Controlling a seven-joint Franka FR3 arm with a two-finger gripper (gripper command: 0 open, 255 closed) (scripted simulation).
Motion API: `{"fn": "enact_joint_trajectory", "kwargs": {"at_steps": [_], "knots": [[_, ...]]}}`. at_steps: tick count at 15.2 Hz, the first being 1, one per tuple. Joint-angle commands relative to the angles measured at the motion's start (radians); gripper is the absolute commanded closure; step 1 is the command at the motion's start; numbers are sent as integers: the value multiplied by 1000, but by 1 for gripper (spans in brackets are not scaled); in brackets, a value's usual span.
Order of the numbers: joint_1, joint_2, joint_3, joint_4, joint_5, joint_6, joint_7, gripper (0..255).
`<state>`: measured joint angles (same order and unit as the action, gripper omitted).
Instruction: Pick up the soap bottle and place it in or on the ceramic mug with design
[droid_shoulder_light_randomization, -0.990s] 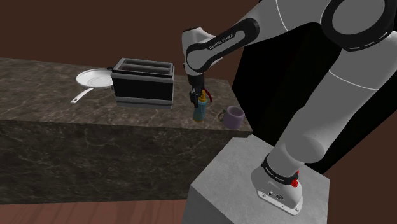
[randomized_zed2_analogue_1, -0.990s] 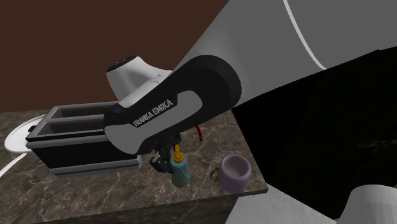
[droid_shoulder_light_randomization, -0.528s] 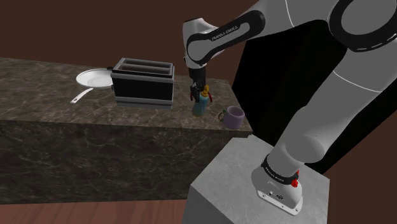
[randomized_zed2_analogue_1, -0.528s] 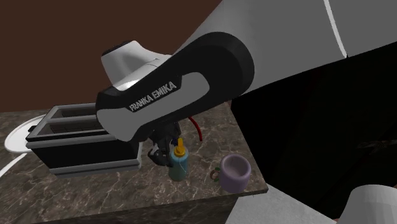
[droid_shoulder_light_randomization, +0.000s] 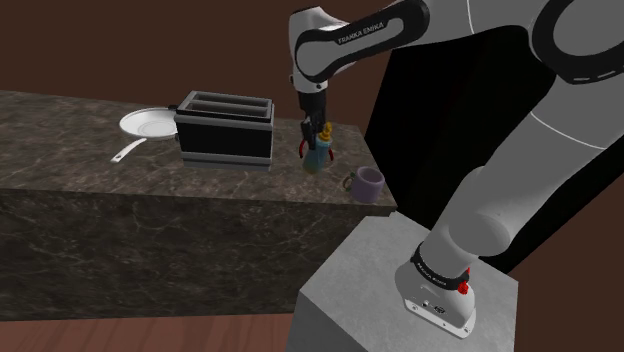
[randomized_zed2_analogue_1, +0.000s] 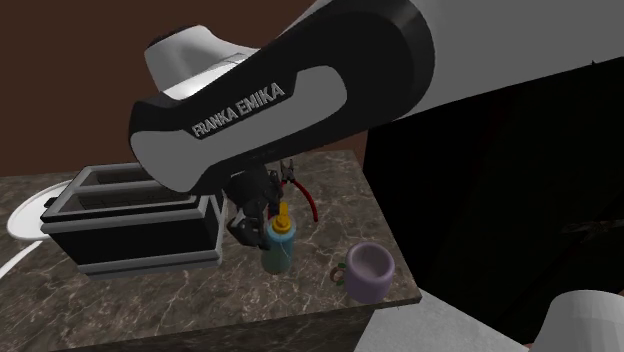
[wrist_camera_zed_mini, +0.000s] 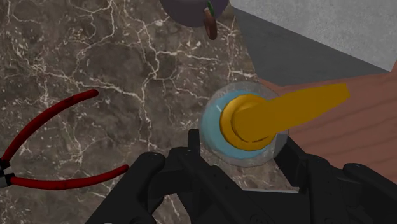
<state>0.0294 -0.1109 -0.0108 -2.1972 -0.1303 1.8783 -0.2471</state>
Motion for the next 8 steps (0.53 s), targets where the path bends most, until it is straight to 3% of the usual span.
{"fn": "enact_joint_trajectory", "kwargs": {"at_steps": [1, 8], "knots": [[0, -8, 0, 20, 1, -29, -3, 255], [1, -34, 2, 88, 4, -122, -13, 255]]}}
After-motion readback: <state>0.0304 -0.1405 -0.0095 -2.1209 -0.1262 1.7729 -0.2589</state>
